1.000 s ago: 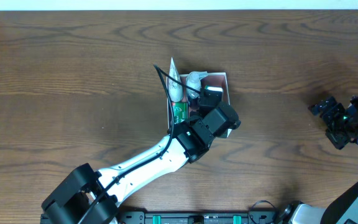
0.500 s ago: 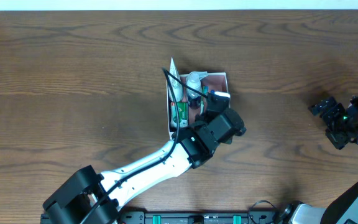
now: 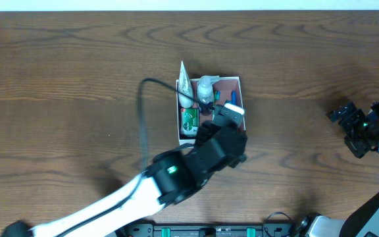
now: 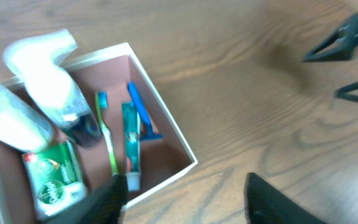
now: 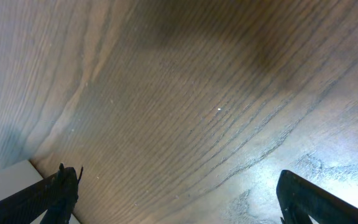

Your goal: Pack container

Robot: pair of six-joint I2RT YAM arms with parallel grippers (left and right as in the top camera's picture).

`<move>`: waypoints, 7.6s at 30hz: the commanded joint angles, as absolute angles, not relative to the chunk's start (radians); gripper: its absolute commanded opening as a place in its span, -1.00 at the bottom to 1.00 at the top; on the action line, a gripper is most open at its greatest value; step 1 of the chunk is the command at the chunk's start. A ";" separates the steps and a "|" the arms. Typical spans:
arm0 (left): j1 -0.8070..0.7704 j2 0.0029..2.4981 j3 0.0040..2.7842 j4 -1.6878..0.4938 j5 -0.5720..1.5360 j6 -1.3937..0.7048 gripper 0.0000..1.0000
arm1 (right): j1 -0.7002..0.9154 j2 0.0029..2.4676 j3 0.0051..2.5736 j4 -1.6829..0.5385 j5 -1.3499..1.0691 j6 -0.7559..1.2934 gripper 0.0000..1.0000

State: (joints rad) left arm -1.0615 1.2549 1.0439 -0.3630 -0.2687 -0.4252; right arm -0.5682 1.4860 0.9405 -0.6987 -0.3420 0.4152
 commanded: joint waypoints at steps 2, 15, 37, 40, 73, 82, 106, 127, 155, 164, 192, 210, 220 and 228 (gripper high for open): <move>-1.060 1.117 1.075 -0.418 -0.283 -0.377 0.96 | -0.579 1.489 0.950 -0.699 -0.348 0.403 0.99; -1.059 0.878 1.075 -0.873 -0.282 -0.169 0.96 | -0.579 1.489 0.950 -0.699 -0.348 0.403 0.98; -0.808 0.723 0.607 -0.535 -0.255 -0.454 0.96 | -0.579 1.489 0.950 -0.699 -0.348 0.403 0.98; -0.686 0.643 0.459 -0.339 -0.234 -0.453 0.96 | -0.579 1.489 0.950 -0.699 -0.348 0.403 0.98; 0.041 0.023 0.004 0.137 0.228 -0.011 0.96 | -0.579 1.489 0.950 -0.699 -0.348 0.403 0.98; 0.044 0.003 0.004 -0.055 0.224 0.004 0.96 | -0.579 1.489 0.950 -0.699 -0.348 0.403 0.98; 0.044 0.004 0.004 -0.051 0.224 0.004 0.96 | -0.579 1.489 0.950 -0.699 -0.348 0.403 0.98; 0.044 0.004 0.004 -0.051 0.224 0.004 0.96 | 0.028 1.019 0.730 -0.662 -0.171 0.403 0.98; 0.044 0.004 0.004 -0.051 0.224 0.004 0.96 | 0.077 0.052 0.074 0.038 -0.120 -0.266 0.99; 0.044 0.004 0.004 -0.051 0.224 0.004 0.96 | 0.045 0.005 0.006 0.088 -0.109 -0.267 0.99; 0.044 0.004 0.004 -0.051 0.224 0.004 0.96 | 0.025 0.005 0.006 -0.068 -0.068 -0.263 0.98; 0.044 0.004 0.004 -0.051 0.224 0.004 0.96 | 0.025 0.005 0.006 -0.068 -0.068 -0.263 0.98; 0.044 0.004 0.004 -0.051 0.224 0.004 0.96 | 0.025 0.005 0.006 -0.068 -0.068 -0.263 0.99; 0.044 0.004 0.004 -0.051 0.224 0.004 0.96 | 0.028 0.005 0.006 -0.068 -0.068 -0.263 0.98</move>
State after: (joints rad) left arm 0.0387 0.0101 0.0216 -0.0177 0.2035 -0.0170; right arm 0.0311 0.0116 0.0071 -0.0631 -0.0776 -0.2546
